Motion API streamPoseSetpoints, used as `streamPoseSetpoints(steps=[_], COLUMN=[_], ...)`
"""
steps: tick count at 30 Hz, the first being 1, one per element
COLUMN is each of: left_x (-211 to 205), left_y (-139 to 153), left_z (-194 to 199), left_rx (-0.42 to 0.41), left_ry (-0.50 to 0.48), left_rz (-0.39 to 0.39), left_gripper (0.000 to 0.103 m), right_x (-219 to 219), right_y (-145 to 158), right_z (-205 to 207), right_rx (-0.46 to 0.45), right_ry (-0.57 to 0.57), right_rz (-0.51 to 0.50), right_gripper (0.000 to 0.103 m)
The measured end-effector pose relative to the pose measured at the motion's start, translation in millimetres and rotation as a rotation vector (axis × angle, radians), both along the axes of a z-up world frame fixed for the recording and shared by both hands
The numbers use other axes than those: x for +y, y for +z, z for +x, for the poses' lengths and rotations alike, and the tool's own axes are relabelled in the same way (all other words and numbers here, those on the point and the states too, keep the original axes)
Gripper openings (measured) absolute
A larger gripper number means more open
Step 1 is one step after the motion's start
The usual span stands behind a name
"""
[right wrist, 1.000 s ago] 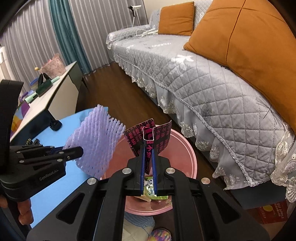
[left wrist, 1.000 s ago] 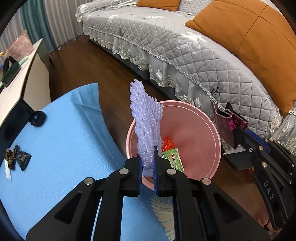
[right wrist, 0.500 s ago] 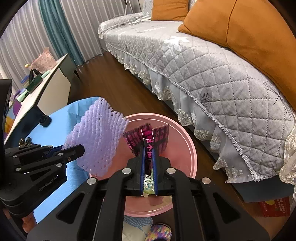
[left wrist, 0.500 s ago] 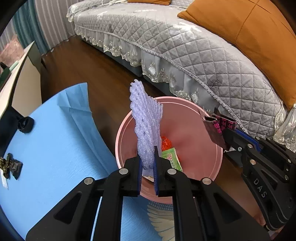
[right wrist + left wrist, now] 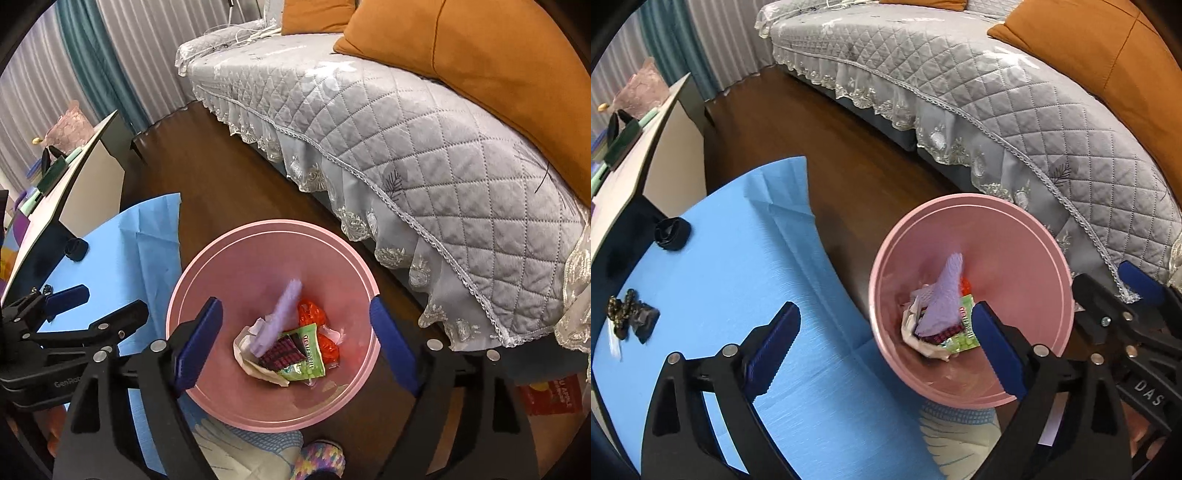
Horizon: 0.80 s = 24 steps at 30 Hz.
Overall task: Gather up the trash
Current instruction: 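Open both tools to drop the packet and foam net into the wastebasket, then move both open tools back over the blue table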
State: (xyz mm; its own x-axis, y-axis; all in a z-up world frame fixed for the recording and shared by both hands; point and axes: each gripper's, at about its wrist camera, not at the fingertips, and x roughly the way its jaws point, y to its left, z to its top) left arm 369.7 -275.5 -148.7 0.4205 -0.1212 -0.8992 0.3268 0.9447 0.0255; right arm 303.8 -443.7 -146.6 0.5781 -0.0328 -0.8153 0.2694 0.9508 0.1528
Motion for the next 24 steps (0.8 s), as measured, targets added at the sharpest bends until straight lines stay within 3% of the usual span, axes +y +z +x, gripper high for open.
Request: streamPoseSetpoints(steps=[5,17,24], left_x=[19.2,65.1,88.6], left_y=[4.6,18.6,42.2], left_z=[-3.1,-20.2,-33.4], left_rx=[0.002,-0.006,-0.053], left_ry=[0.052,0.147,0.167], left_rz=[-0.026,-0.066,-0.071], left_gripper=[0.091,0.091,0.091], right_x=[2.0,19.0,45.4], right_y=[4.6,28.5,52.4], right_z=[-0.7,-5.2,-7.2], right_rx=[-0.005,-0.051,-0.107], right_ry=[-0.005,0.005,0.038], right_rz=[-0.01,-0.005,-0.003], right_gripper=[0.089,0.09,0.09])
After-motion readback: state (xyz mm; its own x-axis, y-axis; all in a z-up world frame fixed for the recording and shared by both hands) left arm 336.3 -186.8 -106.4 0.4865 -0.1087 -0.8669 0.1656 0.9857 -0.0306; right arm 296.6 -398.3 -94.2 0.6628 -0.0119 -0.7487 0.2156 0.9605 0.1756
